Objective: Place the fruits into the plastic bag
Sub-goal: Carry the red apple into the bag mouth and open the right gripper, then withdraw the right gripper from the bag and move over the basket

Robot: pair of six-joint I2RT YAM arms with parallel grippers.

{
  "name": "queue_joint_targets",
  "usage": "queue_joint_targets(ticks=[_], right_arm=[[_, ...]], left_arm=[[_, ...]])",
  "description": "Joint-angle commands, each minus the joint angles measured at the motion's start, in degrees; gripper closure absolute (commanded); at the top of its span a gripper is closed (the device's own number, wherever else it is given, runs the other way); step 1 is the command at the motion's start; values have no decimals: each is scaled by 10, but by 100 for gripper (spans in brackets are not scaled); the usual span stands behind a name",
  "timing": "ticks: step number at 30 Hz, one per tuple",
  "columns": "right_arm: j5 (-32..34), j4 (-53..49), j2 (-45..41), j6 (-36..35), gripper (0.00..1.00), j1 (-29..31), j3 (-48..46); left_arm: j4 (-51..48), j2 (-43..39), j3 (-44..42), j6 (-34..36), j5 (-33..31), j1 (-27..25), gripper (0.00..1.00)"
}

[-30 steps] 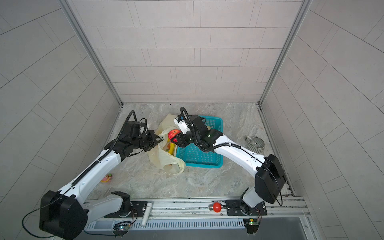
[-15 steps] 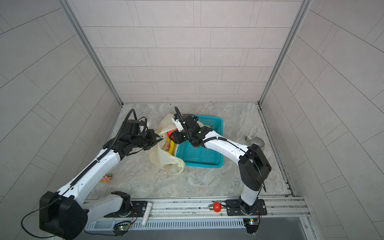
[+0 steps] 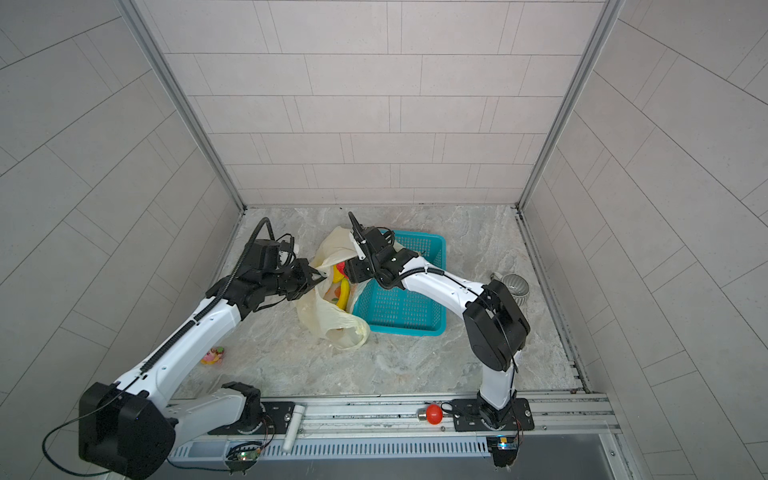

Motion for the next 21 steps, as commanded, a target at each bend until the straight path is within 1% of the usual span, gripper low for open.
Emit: queue_joint_targets(ticks=[1, 4, 9, 14, 21], right_arm=[[11, -7, -16, 5, 29, -5, -3], [-2, -8, -26, 2, 29, -8, -5], [-50, -6, -58, -17, 30, -8, -21], [-122, -1, -101, -28, 31, -8, -54], [-221, -3, -188, -37, 32, -8, -85]], left_arm=[[-9, -4, 15, 8, -1, -2, 100], [-10, -3, 17, 8, -3, -2, 100], [-10, -3, 19, 8, -3, -2, 100], [-10, 2, 20, 7, -4, -2, 100], [-10, 3, 16, 8, -7, -2, 100]])
